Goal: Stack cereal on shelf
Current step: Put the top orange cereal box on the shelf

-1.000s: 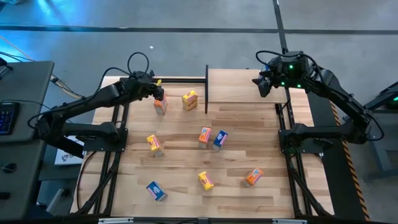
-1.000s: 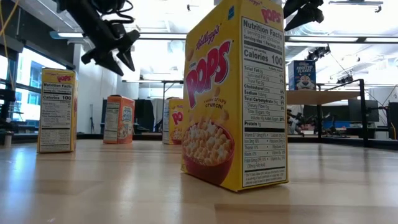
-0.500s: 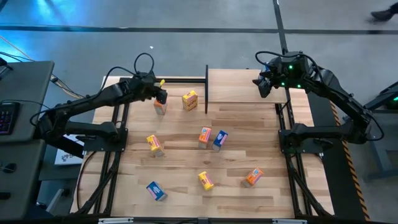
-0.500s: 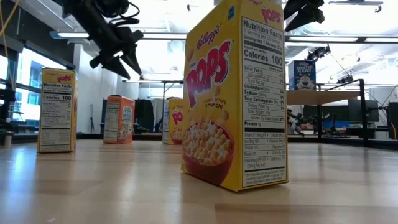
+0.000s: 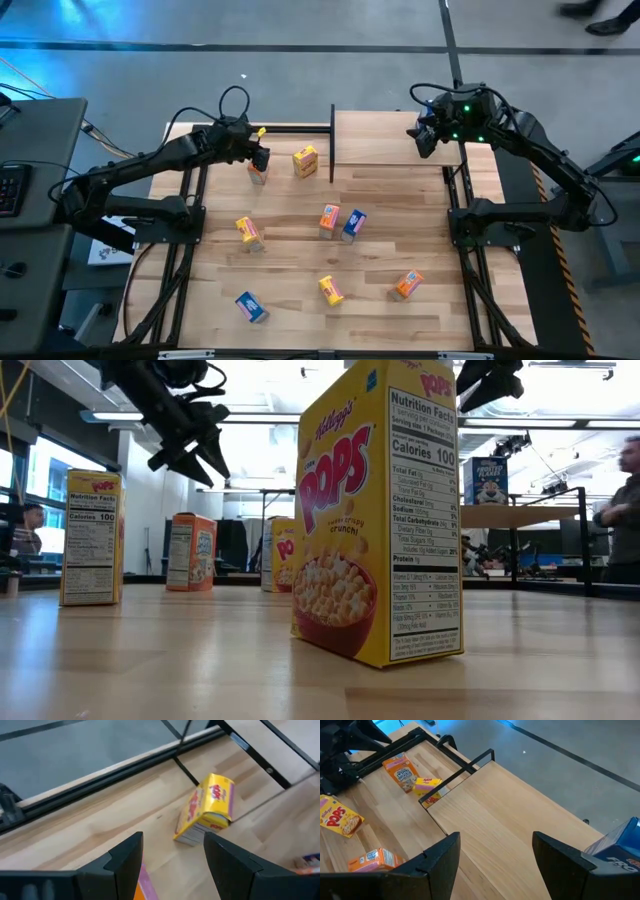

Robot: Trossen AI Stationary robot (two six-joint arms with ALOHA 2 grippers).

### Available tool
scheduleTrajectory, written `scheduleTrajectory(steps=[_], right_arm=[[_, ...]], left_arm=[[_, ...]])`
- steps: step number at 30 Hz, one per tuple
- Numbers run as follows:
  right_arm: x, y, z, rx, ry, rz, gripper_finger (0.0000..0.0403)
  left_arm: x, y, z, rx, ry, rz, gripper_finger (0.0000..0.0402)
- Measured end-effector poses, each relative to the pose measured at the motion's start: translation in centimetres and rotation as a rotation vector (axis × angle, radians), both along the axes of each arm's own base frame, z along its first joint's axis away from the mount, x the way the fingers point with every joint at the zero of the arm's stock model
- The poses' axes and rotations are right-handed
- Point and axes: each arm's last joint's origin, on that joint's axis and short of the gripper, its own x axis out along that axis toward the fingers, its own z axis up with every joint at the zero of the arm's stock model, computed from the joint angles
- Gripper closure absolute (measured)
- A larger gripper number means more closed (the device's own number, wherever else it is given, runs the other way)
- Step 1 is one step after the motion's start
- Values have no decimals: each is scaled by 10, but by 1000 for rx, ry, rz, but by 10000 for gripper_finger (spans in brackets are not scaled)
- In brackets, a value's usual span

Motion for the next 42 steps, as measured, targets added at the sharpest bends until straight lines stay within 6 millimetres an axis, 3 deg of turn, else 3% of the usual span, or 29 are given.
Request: scheduleTrajectory(steps=[17,27,42], right_arm=[[-2,1,-3,4,40,15,163],[-2,2,-4,13,49,13,163],[-4,3,-6,34,78,14,163]], left_arm=[[4,1,5,10,-71,-51,202],[14,1,17,86,-200,-245,202],[13,1,16,58,-196,-232,202]])
